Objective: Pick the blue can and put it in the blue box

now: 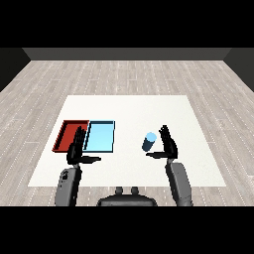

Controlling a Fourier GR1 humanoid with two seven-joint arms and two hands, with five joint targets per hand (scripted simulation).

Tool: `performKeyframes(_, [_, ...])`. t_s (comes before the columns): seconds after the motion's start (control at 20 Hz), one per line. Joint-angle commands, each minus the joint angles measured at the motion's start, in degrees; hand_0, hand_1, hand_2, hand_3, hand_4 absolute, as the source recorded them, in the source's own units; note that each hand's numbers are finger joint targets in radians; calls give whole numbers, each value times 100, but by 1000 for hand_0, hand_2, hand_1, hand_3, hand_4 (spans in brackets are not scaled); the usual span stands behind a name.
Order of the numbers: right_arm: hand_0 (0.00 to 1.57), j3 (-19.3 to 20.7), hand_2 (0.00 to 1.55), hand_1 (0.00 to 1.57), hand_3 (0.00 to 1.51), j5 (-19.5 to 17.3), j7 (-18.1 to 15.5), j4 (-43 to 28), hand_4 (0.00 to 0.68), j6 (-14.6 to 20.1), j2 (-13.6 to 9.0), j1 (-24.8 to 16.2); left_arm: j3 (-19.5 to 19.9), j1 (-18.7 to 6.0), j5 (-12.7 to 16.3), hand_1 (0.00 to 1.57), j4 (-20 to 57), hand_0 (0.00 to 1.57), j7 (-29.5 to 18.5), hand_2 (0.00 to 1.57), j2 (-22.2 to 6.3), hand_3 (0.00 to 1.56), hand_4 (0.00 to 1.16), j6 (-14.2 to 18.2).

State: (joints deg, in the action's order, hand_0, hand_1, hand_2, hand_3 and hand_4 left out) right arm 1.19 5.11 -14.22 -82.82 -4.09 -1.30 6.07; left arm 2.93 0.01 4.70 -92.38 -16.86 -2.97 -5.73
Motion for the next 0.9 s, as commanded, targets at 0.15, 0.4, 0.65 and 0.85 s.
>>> performKeyframes(0.15, [0,244,0,0,0,110,-99,507,0,-35,-113,127,238,-9,250,0,54,0,-22,0,-209,0,0,-282])
performKeyframes(0.4, [0,336,0,0,0,179,-172,1283,0,193,48,788,49,58,161,0,-244,0,259,0,-17,0,0,-57])
performKeyframes(0.65, [0,451,0,0,0,323,-406,1769,0,-23,-62,824,2,-247,36,0,219,0,-15,0,111,0,0,76])
performKeyframes(0.85, [0,348,0,0,0,268,-387,1906,0,93,51,827,282,-34,410,0,-198,0,319,0,-211,0,0,-256])
